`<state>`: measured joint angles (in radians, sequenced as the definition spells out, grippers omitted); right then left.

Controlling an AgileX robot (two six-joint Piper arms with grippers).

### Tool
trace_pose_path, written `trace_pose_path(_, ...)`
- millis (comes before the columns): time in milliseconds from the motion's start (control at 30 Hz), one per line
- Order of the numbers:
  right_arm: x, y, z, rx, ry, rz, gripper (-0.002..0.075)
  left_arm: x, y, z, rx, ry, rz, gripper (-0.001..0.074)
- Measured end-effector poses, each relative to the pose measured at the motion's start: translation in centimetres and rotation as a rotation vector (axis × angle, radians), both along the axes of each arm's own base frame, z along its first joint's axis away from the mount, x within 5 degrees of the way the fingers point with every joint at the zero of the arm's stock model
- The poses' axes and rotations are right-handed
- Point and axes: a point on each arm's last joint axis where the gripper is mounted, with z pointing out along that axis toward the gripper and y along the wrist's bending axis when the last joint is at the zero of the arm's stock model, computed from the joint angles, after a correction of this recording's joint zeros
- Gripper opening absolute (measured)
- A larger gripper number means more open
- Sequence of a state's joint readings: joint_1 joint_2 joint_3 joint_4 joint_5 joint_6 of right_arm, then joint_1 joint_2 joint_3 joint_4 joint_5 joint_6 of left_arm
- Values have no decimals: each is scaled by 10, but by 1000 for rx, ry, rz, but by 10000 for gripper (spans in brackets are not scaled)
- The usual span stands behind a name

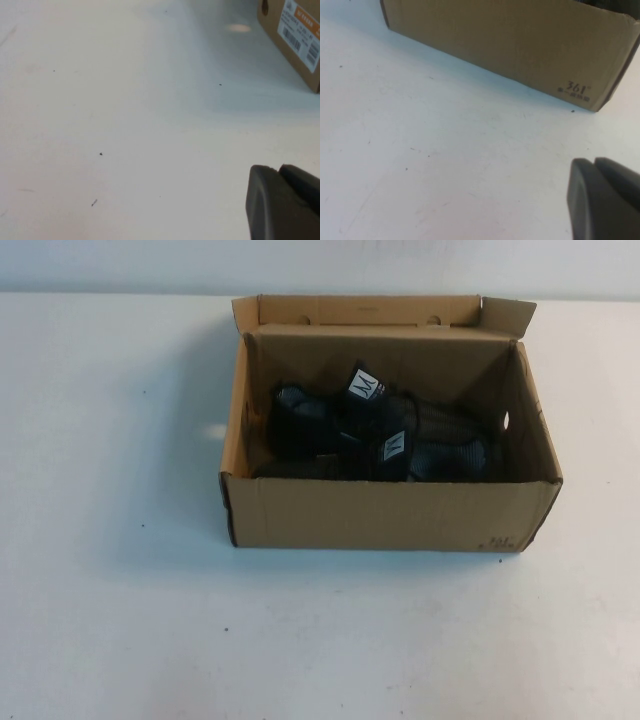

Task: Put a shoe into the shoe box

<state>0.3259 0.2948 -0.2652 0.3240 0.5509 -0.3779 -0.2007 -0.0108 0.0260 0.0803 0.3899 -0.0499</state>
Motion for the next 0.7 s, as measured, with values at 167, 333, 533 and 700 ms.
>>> trace_pose_path(167,0,0,0,1,0,0,-16,0,0,0,-2,0,1,-1)
trace_pose_path(333,-4,-2,3,22,-37,-20,-16,0,0,0,-1,0,1,-1)
trace_pose_path(533,-17,-11,11,82,-156,-135,-16,0,0,0,-1,0,1,-1)
trace_pose_path(700,-28,-17,15,93,-264,-247,-16,0,0,0,-1,0,1,-1)
